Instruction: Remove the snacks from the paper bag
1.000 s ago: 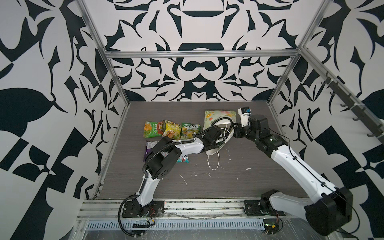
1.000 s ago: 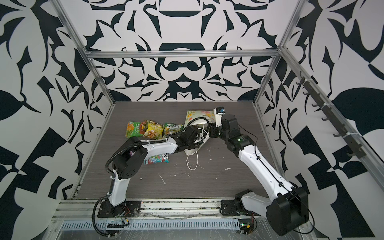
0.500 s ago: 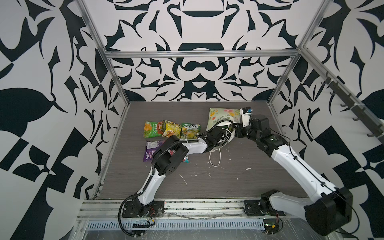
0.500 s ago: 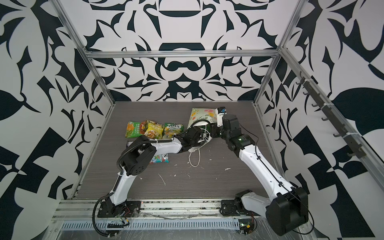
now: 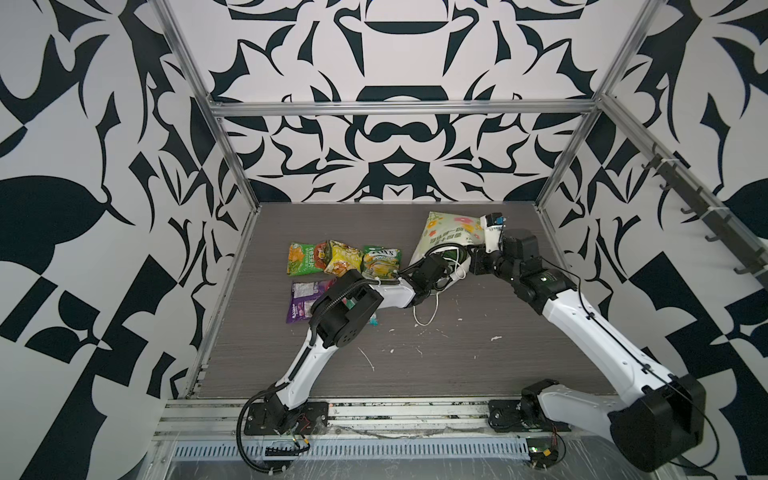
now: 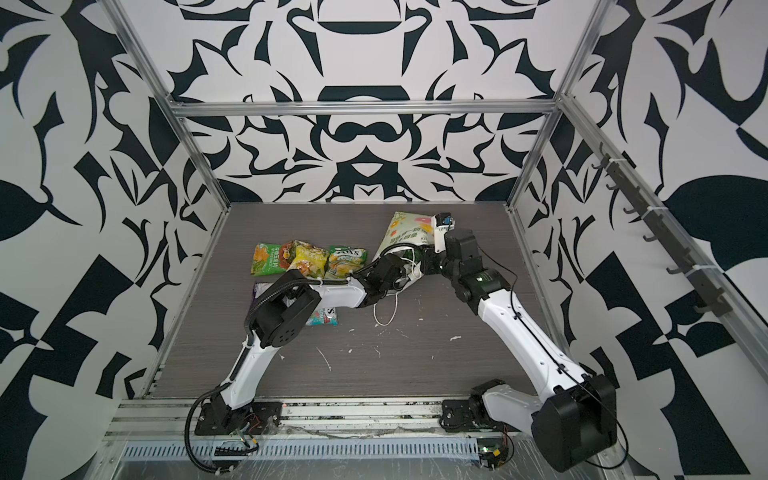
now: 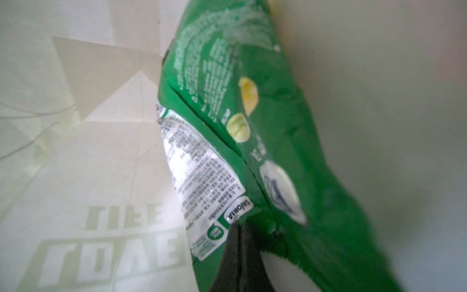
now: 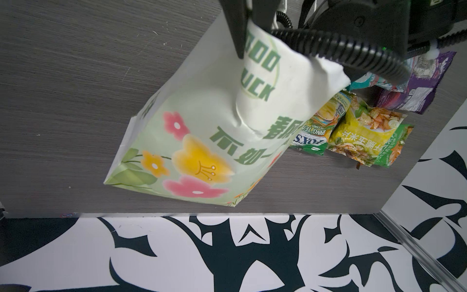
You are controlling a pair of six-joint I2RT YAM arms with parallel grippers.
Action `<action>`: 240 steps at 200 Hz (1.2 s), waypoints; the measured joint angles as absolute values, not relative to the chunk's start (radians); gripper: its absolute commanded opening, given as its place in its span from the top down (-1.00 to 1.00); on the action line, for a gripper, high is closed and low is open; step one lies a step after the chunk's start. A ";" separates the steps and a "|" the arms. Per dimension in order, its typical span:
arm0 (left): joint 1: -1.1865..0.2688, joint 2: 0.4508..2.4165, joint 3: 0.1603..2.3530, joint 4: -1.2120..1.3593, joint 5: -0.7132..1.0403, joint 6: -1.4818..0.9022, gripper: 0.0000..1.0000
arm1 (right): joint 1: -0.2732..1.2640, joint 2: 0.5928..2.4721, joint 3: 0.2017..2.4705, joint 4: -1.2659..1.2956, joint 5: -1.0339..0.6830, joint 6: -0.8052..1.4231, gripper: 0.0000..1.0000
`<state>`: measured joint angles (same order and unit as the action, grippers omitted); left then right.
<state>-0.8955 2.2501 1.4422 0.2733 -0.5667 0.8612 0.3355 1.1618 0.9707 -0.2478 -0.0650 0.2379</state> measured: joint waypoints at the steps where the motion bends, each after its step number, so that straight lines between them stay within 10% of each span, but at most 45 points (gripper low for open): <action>1: -0.896 2.249 1.440 0.274 -0.567 0.861 1.00 | 0.336 1.162 0.971 -0.248 -0.063 0.237 1.00; 152: -0.950 1.894 1.310 0.213 -0.522 0.654 1.00 | 0.334 1.212 0.968 -0.207 0.109 0.265 1.00; 188: -0.949 1.942 1.312 0.189 -0.521 0.643 0.25 | 0.333 1.212 0.962 -0.196 0.100 0.267 1.00; 240: -0.926 2.006 1.337 0.159 -0.515 0.533 0.24 | 0.333 1.210 0.950 -0.190 0.031 0.272 0.81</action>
<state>-0.9257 2.0064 1.3369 0.1593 -0.5152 0.5331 0.3332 1.2098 0.9501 -0.1902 0.0311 0.2722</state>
